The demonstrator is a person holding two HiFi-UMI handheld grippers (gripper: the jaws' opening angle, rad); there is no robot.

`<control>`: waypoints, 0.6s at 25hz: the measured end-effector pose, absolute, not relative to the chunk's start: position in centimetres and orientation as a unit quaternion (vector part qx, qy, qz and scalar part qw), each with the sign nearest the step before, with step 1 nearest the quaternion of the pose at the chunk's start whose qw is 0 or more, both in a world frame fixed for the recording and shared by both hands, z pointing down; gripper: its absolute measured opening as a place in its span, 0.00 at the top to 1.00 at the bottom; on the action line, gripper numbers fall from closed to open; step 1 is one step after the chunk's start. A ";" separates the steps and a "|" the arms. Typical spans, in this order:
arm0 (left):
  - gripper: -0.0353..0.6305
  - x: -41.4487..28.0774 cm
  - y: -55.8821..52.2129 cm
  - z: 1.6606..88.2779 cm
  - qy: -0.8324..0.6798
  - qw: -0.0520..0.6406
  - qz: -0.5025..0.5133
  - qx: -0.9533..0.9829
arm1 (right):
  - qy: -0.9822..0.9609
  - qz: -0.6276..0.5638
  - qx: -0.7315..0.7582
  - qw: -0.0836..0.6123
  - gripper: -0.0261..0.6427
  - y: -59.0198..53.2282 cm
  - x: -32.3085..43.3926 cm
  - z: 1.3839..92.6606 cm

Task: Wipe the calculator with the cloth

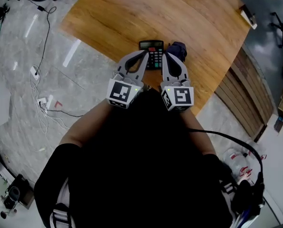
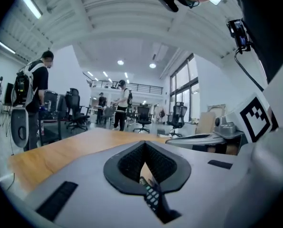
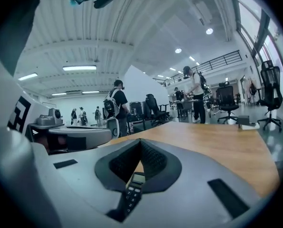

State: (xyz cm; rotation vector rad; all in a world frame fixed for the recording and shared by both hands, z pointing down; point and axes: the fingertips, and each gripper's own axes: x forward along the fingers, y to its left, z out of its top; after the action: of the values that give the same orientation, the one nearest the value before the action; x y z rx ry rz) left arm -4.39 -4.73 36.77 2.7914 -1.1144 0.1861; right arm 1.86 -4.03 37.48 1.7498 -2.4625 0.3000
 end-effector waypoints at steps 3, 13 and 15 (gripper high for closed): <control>0.94 -5.0 -4.6 36.0 -0.373 0.060 0.052 0.924 | -0.822 0.061 0.562 0.064 0.94 -3.1 0.4 36.3; 0.94 -5.6 -5.4 34.4 -0.411 0.051 0.027 0.910 | -0.823 0.038 0.565 0.051 0.94 -3.7 0.8 34.0; 0.94 -6.0 -5.3 34.2 -0.422 0.045 0.025 0.905 | -0.824 0.031 0.564 0.047 0.94 -3.9 0.6 33.5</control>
State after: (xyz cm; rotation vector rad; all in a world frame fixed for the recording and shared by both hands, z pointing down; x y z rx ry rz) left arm -5.95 -5.32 34.21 2.7654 -1.2886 0.0768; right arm 0.60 -3.91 33.53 1.7214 -2.5125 0.0935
